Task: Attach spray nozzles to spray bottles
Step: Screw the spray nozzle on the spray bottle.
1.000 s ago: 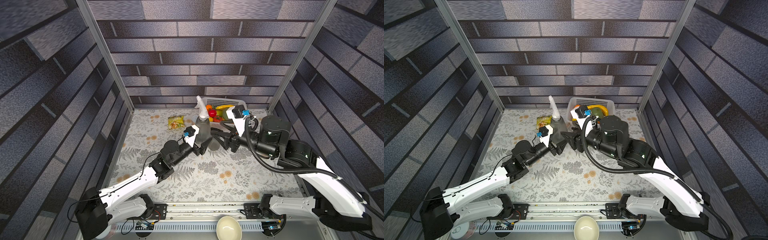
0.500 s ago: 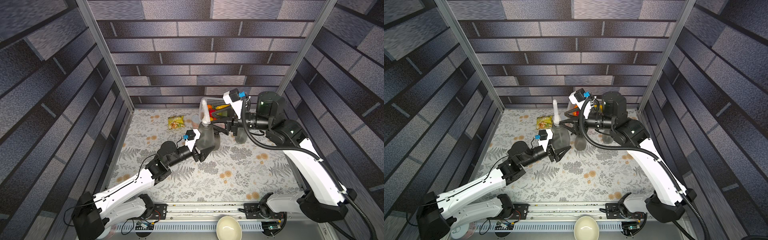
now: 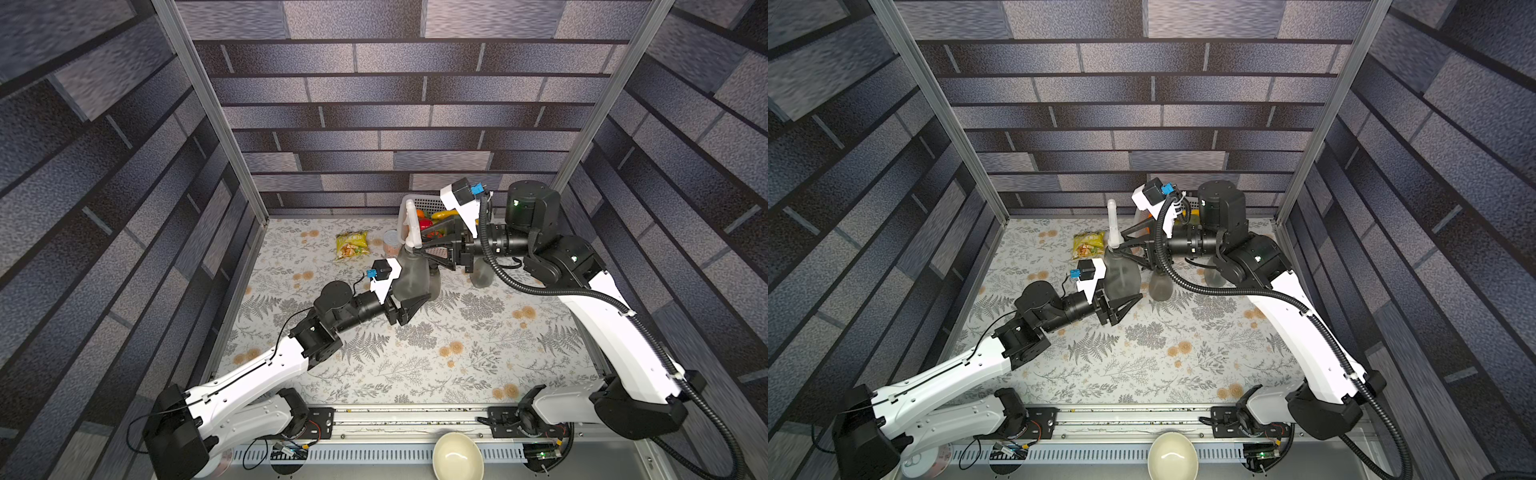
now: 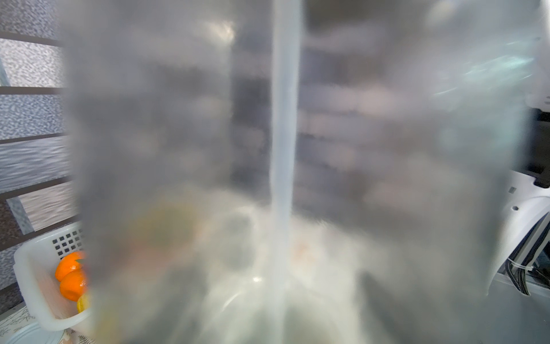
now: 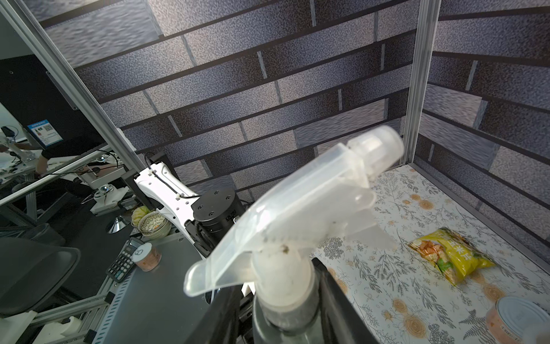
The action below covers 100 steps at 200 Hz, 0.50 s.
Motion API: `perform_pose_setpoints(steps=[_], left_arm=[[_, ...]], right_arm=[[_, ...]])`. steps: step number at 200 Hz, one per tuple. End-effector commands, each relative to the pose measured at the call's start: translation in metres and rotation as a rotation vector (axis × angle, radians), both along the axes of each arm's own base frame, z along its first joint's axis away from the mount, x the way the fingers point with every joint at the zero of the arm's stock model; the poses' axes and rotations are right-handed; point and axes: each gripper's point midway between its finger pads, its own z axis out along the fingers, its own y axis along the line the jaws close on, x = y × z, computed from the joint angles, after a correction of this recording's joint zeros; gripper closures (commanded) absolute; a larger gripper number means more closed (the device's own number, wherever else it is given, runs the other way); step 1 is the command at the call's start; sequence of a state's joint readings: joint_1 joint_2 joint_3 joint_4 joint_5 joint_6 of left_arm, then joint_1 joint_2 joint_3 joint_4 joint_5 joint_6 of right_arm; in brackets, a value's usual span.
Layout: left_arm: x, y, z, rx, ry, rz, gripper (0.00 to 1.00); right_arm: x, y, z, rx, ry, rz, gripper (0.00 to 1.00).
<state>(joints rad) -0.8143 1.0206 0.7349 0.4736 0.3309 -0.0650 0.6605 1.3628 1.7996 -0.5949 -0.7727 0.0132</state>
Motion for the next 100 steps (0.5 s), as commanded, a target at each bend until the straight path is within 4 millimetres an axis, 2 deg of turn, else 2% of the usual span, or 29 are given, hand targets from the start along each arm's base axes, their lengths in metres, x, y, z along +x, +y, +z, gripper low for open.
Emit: perform_pose_setpoints(steps=[1,47,100], left_arm=[[-0.0031,0.0032,0.0236,-0.046,-0.024,-0.011,0.36],[-0.0032,0.0012,0.0224,-0.043,-0.017,-0.019,0.36],[-0.0015,0.0,0.0219,-0.04,-0.013,-0.018,0.36]], right_arm=[[0.0018,0.0049,-0.0051,0.003,0.026,0.024,0.55],[0.0057,0.0053,-0.0042,0.005,0.018,0.004,0.55],[0.0069,0.0093,-0.0113,-0.009,0.036,0.014,0.66]])
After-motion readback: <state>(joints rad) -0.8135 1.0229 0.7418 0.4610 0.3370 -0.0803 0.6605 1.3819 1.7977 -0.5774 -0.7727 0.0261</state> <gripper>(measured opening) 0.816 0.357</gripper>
